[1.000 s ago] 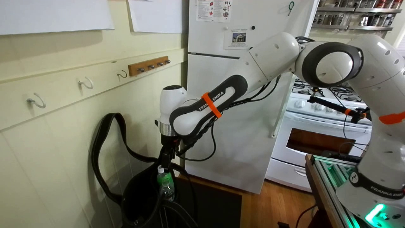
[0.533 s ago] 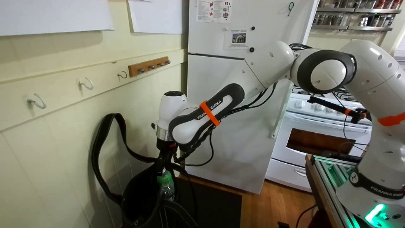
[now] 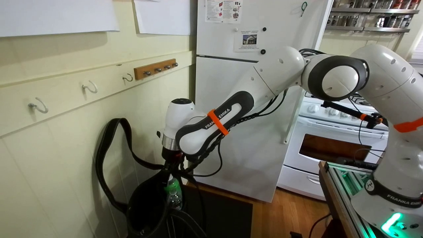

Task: Move the green bottle to the left

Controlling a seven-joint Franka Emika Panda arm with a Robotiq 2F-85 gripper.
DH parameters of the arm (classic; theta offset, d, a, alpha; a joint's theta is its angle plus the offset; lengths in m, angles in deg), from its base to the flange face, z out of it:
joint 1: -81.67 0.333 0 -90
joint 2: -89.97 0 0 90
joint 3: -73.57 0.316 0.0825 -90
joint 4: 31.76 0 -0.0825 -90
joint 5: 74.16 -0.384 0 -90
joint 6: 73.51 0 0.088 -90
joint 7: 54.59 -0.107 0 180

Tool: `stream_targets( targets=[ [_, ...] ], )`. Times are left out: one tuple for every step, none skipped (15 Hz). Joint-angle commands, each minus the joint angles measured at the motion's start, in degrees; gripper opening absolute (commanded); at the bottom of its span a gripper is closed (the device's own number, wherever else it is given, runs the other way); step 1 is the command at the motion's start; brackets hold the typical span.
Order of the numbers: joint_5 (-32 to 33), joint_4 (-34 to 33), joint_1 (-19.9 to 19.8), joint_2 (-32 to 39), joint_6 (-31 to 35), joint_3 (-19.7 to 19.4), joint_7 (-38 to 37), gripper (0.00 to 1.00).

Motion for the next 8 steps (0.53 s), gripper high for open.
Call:
stream_targets(
  targets=[
    [0.67,-1.44,-0.31,1.44,1.12,0.54,0.58,0.71],
    [0.68,-1.47,-0.29,1.44,1.17,0.5,0.54,0.71],
    [0.79,-1.43,-0.12,1.37,1.12,0.29,0.27,0.63],
    [0.89,-1.3,0.0,1.23,0.95,0.11,0.04,0.55],
    [1.07,-0.99,0.27,0.97,0.95,-0.27,-0.44,0.84],
    [1.17,-0.63,0.46,0.73,1.14,-0.56,-0.84,0.83],
    [1.22,-0.32,0.56,0.49,1.05,-0.74,-1.13,0.66],
    [1.28,-0.02,0.6,0.37,1.27,-0.87,-1.25,0.46]
  ],
)
